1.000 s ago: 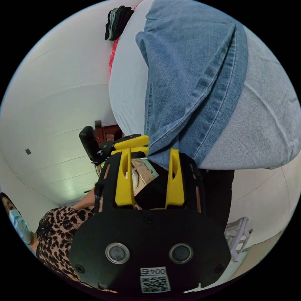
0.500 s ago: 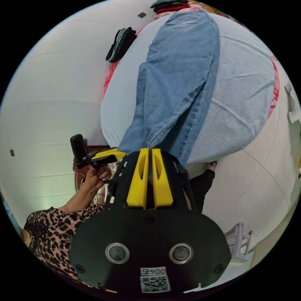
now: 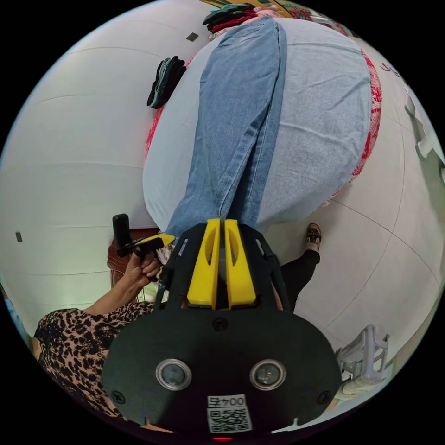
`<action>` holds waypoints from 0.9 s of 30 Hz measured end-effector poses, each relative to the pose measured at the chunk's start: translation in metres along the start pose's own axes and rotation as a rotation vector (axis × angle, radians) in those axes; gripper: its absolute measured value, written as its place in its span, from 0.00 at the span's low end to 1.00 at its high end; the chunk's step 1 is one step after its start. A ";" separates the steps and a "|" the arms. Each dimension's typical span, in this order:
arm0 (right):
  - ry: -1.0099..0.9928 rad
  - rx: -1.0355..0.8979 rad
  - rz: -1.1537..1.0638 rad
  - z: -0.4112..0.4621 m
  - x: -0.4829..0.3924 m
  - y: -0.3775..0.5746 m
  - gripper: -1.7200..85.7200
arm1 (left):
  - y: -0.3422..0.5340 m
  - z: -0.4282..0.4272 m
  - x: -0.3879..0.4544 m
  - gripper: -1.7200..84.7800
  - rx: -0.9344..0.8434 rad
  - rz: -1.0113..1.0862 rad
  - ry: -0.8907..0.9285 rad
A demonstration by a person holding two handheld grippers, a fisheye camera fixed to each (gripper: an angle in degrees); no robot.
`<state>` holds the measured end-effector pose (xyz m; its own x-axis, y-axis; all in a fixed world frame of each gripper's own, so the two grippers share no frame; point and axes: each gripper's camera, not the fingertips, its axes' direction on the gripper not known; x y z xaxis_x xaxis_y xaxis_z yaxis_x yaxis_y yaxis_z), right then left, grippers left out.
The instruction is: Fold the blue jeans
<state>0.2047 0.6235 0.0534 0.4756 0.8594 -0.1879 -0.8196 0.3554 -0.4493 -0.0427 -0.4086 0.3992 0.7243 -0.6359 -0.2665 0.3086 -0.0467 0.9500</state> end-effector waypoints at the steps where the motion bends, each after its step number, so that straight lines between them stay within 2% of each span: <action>1: -0.003 0.002 0.001 0.002 0.002 0.004 0.03 | 0.001 -0.002 0.001 0.05 0.002 0.010 -0.024; 8: 0.075 -0.003 0.078 0.009 0.027 0.029 0.06 | 0.008 -0.002 -0.019 0.05 -0.011 -0.060 -0.052; 13: -0.007 0.040 0.058 0.000 0.033 0.058 0.13 | 0.009 -0.008 -0.029 0.05 -0.007 -0.086 -0.011; 16: -0.031 0.022 0.061 0.009 0.036 0.061 0.15 | 0.010 -0.010 -0.037 0.05 -0.006 -0.110 0.021; 18: -0.053 0.010 0.057 0.015 0.036 0.062 0.14 | 0.010 -0.011 -0.040 0.05 -0.009 -0.117 0.025; 23: -0.026 -0.043 -0.021 0.022 0.028 0.064 0.03 | 0.010 -0.017 -0.044 0.05 -0.012 -0.122 0.041; 27: 0.114 0.110 -0.119 -0.019 0.004 0.079 0.02 | 0.010 -0.028 -0.027 0.05 0.030 -0.033 0.044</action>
<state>0.1474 0.6479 0.0010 0.5989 0.7641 -0.2397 -0.7827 0.4953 -0.3769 -0.0424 -0.3704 0.4116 0.7405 -0.5991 -0.3045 0.3148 -0.0911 0.9448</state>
